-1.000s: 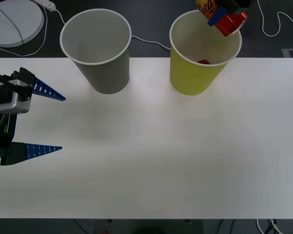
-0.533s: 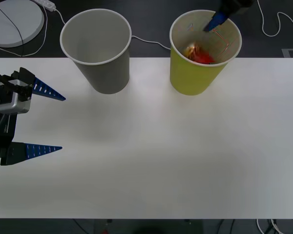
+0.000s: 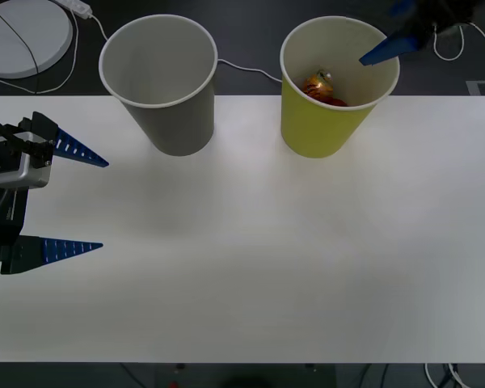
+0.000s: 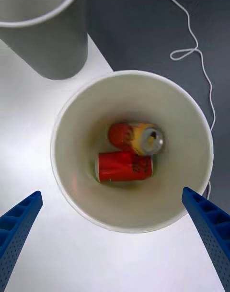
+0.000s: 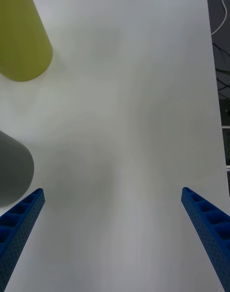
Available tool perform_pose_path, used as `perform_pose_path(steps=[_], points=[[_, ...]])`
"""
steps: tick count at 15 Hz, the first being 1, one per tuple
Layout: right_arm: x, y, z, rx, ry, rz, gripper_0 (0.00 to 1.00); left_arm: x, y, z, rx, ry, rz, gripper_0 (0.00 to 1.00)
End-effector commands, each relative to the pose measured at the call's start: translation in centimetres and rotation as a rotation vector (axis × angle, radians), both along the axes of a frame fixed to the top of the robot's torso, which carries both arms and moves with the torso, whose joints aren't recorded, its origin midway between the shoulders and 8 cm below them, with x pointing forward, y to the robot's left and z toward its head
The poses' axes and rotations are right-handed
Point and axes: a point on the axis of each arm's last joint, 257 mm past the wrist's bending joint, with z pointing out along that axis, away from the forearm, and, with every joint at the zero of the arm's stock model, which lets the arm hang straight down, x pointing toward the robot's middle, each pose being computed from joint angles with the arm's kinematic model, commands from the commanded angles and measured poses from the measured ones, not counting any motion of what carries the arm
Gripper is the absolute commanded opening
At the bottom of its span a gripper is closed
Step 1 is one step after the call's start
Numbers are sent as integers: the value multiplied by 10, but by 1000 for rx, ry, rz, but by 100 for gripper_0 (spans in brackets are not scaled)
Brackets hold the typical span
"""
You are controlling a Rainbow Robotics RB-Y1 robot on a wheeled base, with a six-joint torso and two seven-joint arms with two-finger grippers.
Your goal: Put the can into the green bin and the plastic bottle into the gray bin
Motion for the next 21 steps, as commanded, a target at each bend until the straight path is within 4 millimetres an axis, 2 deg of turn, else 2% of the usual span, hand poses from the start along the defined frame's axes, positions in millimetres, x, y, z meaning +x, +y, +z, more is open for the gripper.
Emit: perform_pose_path(steps=[1, 6, 10, 15, 21], points=[[-26, -8, -1, 39, -35, 81, 100, 0, 0, 0, 0, 0, 0, 100], [-73, -26, -17, 19, -128, 242, 100, 0, 0, 0, 0, 0, 0, 100], [-106, -39, -43, -18, -160, 345, 100, 0, 0, 0, 0, 0, 0, 100], [-137, -52, -74, -19, -148, 436, 100, 0, 0, 0, 0, 0, 0, 100], [-164, -71, -109, -49, -128, 489, 100, 0, 0, 0, 0, 0, 0, 100]])
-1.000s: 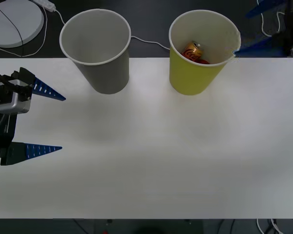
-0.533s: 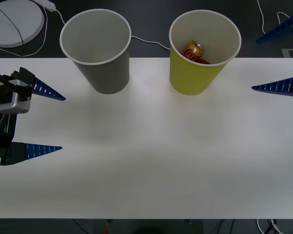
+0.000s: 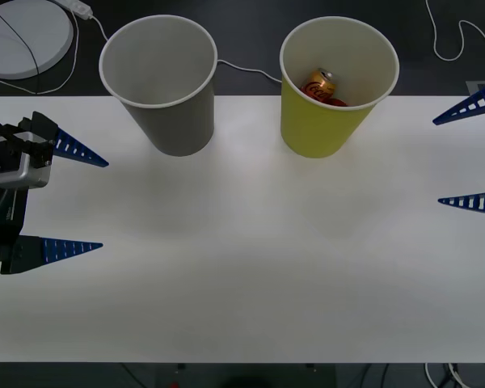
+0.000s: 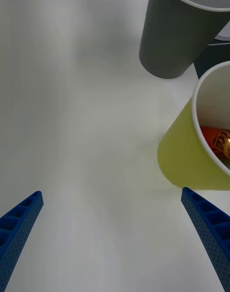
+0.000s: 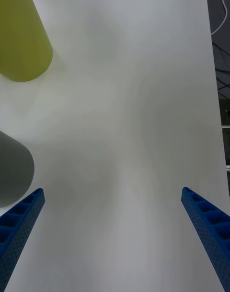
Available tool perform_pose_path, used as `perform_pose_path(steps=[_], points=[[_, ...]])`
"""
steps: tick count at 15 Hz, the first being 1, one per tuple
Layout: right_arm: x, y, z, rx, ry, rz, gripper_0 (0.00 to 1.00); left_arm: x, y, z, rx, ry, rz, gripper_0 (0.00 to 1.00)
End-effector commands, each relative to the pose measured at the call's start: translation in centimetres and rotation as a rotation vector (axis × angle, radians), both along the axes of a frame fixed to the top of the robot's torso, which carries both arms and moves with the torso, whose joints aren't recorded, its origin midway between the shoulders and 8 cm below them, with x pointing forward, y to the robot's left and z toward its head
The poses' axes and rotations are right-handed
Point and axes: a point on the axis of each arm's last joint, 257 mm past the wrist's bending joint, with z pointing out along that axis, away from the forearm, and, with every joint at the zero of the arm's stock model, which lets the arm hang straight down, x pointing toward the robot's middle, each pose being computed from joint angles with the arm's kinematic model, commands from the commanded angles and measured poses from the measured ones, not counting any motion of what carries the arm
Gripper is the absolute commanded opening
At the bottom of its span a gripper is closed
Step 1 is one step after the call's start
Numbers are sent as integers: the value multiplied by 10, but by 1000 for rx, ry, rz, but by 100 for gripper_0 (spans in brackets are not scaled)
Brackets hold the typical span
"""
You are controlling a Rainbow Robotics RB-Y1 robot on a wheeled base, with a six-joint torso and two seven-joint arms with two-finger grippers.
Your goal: Put the can into the green bin and the plastic bottle into the gray bin
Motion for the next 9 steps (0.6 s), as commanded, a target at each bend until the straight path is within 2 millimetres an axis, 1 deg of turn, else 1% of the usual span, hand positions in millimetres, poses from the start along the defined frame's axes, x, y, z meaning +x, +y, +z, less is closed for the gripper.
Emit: perform_pose_path(steps=[1, 6, 9], points=[[-12, -9, -15, -21, 10, 5, 100, 0, 0, 0, 0, 0, 0, 100], [-39, -18, -42, -63, 41, 9, 100, 0, 0, 0, 0, 0, 0, 100], [-48, -22, -53, -63, 37, -3, 100, 0, 0, 0, 0, 0, 0, 100]])
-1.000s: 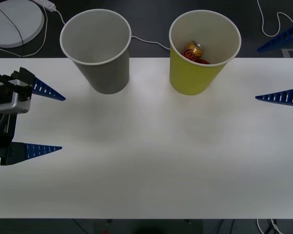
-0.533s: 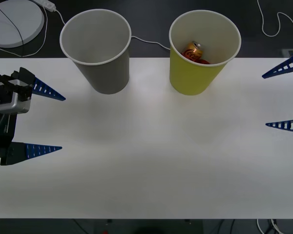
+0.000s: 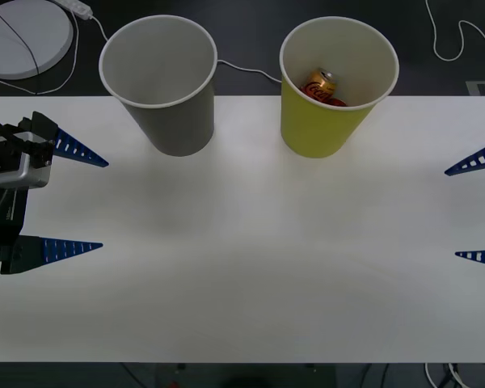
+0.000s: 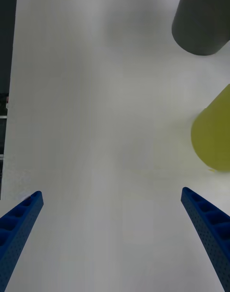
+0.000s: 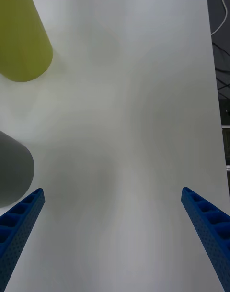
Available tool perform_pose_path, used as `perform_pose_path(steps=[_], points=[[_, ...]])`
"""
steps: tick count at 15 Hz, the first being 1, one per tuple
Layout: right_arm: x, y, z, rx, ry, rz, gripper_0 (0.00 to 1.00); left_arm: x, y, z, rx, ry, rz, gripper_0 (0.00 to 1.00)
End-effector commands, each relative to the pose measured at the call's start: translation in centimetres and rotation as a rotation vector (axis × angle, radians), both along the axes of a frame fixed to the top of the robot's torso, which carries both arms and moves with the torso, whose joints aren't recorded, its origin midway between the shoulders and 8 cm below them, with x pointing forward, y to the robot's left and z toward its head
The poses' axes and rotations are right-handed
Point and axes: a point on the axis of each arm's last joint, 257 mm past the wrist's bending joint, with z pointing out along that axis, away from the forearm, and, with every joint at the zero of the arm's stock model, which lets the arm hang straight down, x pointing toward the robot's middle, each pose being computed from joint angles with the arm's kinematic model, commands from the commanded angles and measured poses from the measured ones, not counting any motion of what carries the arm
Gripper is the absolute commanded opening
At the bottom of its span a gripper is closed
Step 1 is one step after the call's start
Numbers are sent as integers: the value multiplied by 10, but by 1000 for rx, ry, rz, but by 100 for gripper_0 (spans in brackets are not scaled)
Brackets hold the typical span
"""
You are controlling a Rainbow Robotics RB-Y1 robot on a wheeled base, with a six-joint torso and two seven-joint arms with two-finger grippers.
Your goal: Put the can into the green bin and the plastic bottle into the gray bin
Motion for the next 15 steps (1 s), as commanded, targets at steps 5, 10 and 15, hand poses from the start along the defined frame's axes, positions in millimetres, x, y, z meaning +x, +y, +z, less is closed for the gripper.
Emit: perform_pose_path(steps=[5, 10, 15], points=[[-5, -20, -10, 9, -40, -59, 100, 0, 0, 0, 0, 0, 0, 100], [9, -40, -12, 55, -20, -93, 100, 0, 0, 0, 0, 0, 0, 100], [13, -43, -15, 49, -31, -63, 100, 0, 0, 0, 0, 0, 0, 100]])
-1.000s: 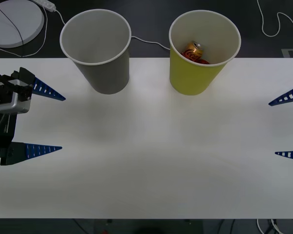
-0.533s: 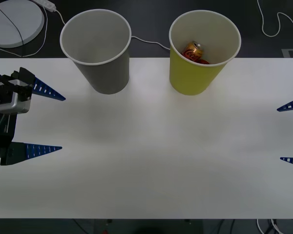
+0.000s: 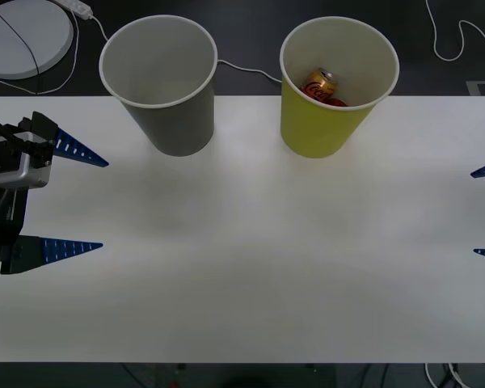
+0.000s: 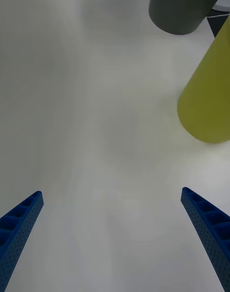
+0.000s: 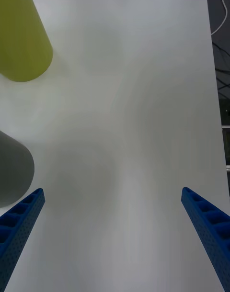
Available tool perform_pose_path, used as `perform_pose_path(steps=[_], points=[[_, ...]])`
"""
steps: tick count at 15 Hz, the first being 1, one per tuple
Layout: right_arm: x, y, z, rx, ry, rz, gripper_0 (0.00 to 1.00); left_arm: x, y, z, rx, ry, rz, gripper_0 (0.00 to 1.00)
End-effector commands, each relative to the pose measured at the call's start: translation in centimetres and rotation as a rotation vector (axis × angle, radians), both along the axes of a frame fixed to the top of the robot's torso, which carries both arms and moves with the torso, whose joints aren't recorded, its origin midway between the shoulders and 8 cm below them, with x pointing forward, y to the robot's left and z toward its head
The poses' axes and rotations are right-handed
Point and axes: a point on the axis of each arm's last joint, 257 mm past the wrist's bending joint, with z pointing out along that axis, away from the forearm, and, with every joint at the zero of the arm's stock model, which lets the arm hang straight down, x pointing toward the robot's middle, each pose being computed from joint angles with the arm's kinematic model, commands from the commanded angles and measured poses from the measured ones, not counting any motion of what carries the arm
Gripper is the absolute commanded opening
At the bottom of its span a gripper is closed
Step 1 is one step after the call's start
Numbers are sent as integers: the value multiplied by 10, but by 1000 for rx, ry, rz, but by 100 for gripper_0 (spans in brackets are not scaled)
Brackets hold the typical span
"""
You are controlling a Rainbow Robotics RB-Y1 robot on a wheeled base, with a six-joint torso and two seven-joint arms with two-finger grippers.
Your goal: Put the can into the green bin and the plastic bottle into the gray bin
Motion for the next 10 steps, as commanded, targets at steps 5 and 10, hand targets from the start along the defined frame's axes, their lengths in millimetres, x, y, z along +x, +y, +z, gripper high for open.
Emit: perform_pose_path(steps=[5, 10], points=[[0, 1, -1, -3, -20, 37, 100, 0, 0, 0, 0, 0, 0, 100], [-1, 0, -4, 7, -10, 36, 100, 0, 0, 0, 0, 0, 0, 100]])
